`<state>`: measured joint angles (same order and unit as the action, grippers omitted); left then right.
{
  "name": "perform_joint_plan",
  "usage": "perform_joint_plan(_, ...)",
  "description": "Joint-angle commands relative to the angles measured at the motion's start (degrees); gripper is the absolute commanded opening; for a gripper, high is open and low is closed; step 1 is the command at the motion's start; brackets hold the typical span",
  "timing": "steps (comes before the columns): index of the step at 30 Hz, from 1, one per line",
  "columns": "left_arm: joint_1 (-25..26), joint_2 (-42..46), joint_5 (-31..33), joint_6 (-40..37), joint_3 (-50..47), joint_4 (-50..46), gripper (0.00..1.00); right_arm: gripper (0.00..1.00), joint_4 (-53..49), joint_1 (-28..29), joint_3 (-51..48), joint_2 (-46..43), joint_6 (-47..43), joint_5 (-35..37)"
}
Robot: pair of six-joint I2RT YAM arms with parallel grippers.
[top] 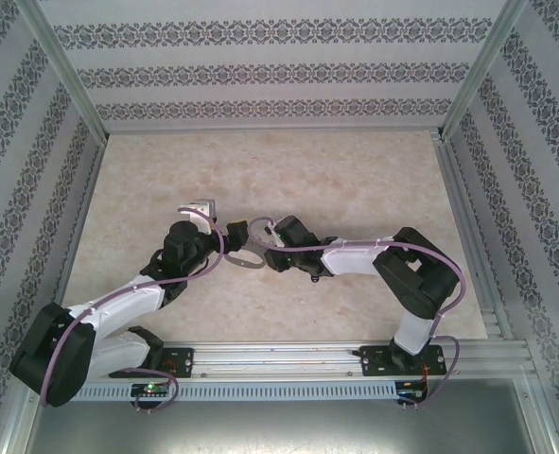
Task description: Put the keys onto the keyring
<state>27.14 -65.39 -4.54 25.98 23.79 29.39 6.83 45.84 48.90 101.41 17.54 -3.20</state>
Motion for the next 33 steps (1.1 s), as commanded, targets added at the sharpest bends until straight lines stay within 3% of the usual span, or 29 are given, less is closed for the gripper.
perform_joint_plan(1,-0.1,-0.2,-0.8,0.9,-0.9,2.8,1.00,0.31,-1.4,-0.4,1.4,0.4,-1.2,1.1)
perform_joint_plan(16,-0.1,-1.1,-1.2,1.3,-0.9,4.3,1.00,0.23,-3.4,-0.5,2.5,1.4,-2.2,3.4)
perform_joint_plan(24,-0.2,-1.6,-1.6,1.3,-0.9,4.8,1.00,0.38,-4.3,-0.5,2.7,0.8,-3.8,2.9)
perform_joint_plan(33,-0.1,-1.9,-1.9,1.4,-1.0,5.7,1.00,0.40,-6.8,0.3,3.2,0.8,-7.3,4.9)
